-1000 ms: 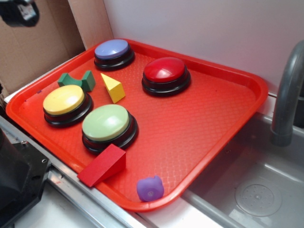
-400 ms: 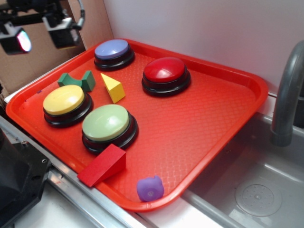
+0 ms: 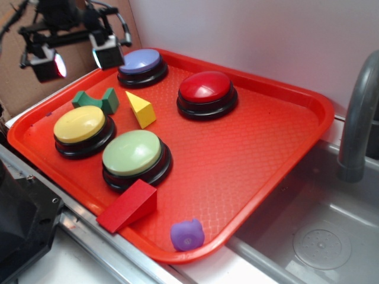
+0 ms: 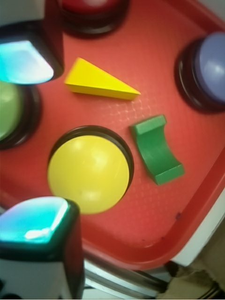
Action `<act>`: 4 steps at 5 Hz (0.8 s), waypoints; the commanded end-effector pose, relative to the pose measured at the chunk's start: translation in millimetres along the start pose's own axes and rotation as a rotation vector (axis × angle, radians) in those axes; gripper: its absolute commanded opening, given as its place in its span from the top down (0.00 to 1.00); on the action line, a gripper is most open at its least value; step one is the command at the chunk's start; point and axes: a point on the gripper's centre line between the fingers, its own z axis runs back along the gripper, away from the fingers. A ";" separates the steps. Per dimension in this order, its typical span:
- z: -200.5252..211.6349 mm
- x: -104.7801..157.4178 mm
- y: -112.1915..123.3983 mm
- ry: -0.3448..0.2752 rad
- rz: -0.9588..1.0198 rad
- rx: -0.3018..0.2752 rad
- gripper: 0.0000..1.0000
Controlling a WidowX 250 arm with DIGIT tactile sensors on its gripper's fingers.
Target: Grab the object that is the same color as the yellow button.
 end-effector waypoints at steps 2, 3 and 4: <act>-29.6 41.0 -34.9 -0.017 0.188 -0.093 0.00; -44.0 45.8 -42.0 -0.023 0.207 -0.069 0.00; -56.9 42.2 -48.9 -0.013 0.200 -0.057 0.00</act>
